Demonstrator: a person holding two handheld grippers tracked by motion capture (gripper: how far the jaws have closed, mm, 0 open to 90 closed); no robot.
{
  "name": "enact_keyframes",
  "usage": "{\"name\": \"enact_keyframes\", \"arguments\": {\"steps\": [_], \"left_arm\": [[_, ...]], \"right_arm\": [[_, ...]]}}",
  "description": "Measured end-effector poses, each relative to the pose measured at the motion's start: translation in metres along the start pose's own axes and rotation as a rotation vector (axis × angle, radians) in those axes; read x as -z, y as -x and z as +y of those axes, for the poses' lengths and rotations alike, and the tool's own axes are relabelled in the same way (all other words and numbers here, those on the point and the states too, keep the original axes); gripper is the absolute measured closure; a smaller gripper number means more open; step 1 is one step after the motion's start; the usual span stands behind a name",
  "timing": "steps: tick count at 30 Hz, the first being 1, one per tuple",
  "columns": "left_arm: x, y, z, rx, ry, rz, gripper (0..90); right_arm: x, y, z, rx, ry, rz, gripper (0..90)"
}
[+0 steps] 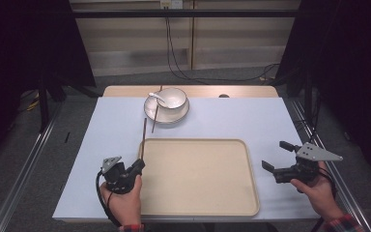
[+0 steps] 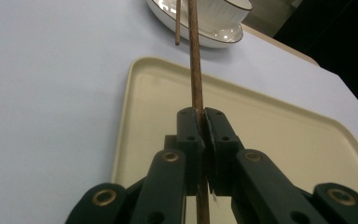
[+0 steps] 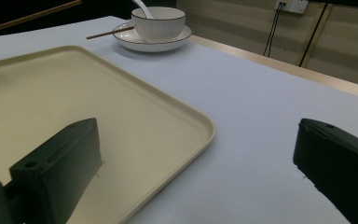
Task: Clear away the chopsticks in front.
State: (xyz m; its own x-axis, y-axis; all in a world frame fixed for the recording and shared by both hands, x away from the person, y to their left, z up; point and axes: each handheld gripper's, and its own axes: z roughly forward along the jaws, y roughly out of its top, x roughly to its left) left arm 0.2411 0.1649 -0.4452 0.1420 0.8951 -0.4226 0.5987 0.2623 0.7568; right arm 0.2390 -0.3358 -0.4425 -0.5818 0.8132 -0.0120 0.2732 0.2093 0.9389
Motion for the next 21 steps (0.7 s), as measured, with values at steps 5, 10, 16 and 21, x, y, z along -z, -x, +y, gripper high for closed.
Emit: {"name": "enact_keyframes", "arguments": {"steps": [5,10,16,21], "left_arm": [[0.003,0.000,-0.007,-0.008,-0.017,0.014,85.6],[0.002,0.001,-0.008,-0.016,-0.025,0.018,85.6],[0.005,0.003,-0.009,-0.008,-0.029,0.020,85.6],[0.008,0.004,-0.013,-0.009,-0.032,0.022,85.6]], "right_arm": [[-0.001,0.000,0.000,0.004,0.002,-0.003,0.4],[-0.001,0.000,0.000,-0.001,-0.001,0.005,0.4],[-0.001,0.000,0.000,0.003,-0.004,0.002,0.4],[-0.001,0.000,-0.001,0.006,0.001,-0.002,0.4]]}}
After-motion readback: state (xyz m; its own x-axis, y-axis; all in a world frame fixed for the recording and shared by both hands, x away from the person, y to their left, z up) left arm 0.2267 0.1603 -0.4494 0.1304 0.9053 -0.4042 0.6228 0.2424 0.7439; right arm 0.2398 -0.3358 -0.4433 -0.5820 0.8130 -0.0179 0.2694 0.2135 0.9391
